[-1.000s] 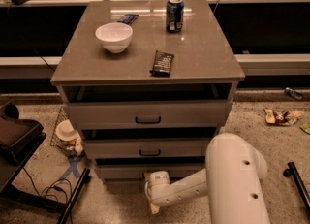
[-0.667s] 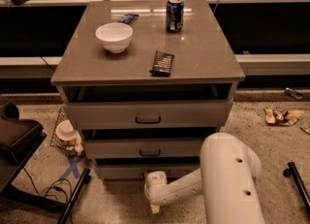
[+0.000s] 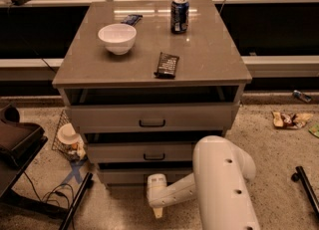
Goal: Open bottom drawer
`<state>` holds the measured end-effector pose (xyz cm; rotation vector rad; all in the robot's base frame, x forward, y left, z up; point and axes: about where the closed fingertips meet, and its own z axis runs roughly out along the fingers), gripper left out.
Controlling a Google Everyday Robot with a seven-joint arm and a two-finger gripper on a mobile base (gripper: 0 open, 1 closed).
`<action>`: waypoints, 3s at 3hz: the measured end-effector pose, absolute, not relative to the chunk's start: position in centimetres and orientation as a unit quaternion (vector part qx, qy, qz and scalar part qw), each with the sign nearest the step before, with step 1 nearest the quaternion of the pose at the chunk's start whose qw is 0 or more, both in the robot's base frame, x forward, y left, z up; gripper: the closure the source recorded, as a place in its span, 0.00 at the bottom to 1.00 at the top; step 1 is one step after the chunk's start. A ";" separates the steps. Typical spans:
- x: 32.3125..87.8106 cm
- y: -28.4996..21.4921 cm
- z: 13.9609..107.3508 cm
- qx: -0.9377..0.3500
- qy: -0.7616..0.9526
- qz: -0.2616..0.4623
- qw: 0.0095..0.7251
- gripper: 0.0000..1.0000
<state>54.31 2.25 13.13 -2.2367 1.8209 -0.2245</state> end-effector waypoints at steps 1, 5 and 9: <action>54.3 2.2 11.9 -0.767 0.629 -0.076 0.107 0.00; 54.0 2.1 10.7 -0.766 0.632 -0.073 0.095 0.87; 48.7 -0.1 15.3 -0.731 0.671 -0.088 0.091 1.00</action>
Offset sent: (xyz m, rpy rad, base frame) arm -0.0009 -0.0003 -0.0322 -0.0541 0.0588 -0.0249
